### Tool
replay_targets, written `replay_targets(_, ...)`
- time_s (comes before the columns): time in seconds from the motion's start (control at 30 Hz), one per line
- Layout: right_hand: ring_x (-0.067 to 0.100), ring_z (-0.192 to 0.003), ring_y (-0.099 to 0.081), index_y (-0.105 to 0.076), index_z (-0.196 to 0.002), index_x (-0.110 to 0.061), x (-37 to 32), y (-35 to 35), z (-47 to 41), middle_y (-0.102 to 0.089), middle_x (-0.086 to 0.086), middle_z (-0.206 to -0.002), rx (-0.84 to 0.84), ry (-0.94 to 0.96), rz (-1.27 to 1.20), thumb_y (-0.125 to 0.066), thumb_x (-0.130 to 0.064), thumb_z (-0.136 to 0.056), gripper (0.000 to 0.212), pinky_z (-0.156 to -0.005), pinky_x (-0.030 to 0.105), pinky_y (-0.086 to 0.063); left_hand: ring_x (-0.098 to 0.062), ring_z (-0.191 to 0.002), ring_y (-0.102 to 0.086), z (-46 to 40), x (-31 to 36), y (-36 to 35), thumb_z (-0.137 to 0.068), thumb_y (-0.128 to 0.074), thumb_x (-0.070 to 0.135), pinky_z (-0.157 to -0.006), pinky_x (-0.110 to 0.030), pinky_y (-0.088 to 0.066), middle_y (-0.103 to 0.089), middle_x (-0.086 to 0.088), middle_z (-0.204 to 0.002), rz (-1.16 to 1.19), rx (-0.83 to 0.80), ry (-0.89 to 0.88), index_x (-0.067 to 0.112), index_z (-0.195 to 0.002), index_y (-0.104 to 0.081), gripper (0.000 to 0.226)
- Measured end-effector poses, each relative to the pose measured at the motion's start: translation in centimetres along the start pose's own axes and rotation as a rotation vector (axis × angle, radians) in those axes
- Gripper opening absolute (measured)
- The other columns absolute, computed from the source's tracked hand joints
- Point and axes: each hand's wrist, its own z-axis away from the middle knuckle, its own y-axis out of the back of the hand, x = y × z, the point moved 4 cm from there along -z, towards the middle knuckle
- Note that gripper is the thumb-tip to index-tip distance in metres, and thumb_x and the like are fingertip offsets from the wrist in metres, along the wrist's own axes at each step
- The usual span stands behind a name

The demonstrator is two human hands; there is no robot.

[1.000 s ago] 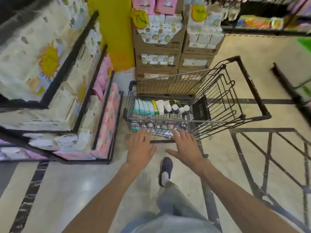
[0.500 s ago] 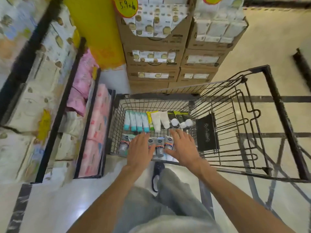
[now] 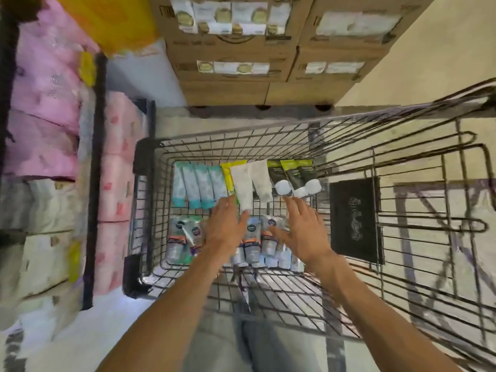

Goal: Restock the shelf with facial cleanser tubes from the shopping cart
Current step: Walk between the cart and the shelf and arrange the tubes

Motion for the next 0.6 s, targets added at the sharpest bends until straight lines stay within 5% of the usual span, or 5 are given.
replay_targets(0.3, 0.031, -0.141, -0.038, -0.026, -0.159, -0.02, 3.8, -5.5, -5.6, -0.037, 0.007, -0.156, -0.033, -0.071, -0.107, -0.061, -0.061, -0.092, 0.085, -0.115, 0.05, -0.034, -0.038, -0.141, -0.039, -10.1, -0.5, -7.8, -0.098, -0.061, 0.047, -0.108, -0.05, -0.045, -0.03, -0.021, -0.156, 0.155, 0.026, 0.202, 0.016, -0.158, -0.02, 0.079)
replay_targets(0.43, 0.03, -0.136, -0.044, -0.029, -0.157, -0.021, 4.9, -6.6, -5.9, -0.043, 0.006, -0.151, -0.026, -0.118, -0.156, -0.057, -0.068, -0.089, 0.087, -0.111, 0.05, -0.041, -0.032, -0.129, -0.044, -10.8, -0.8, -8.5, -0.093, -0.071, 0.032, -0.084, -0.039, -0.047, -0.038, -0.015, -0.142, 0.237, 0.134, 0.258, 0.022, -0.153, -0.027, 0.076)
replay_targets(0.6, 0.027, -0.139, -0.042, -0.029, -0.157, -0.021, 5.2, -6.0, -5.6, -0.043, 0.004, -0.151, -0.068, -0.148, -0.168, -0.059, -0.064, -0.091, 0.084, -0.114, 0.048, -0.04, -0.034, -0.127, -0.047, -10.7, -2.1, -8.0, -0.085, -0.08, 0.029, -0.092, -0.047, -0.05, -0.048, -0.014, -0.136, 0.302, 0.093, 0.349, 0.013, -0.148, -0.035, 0.078)
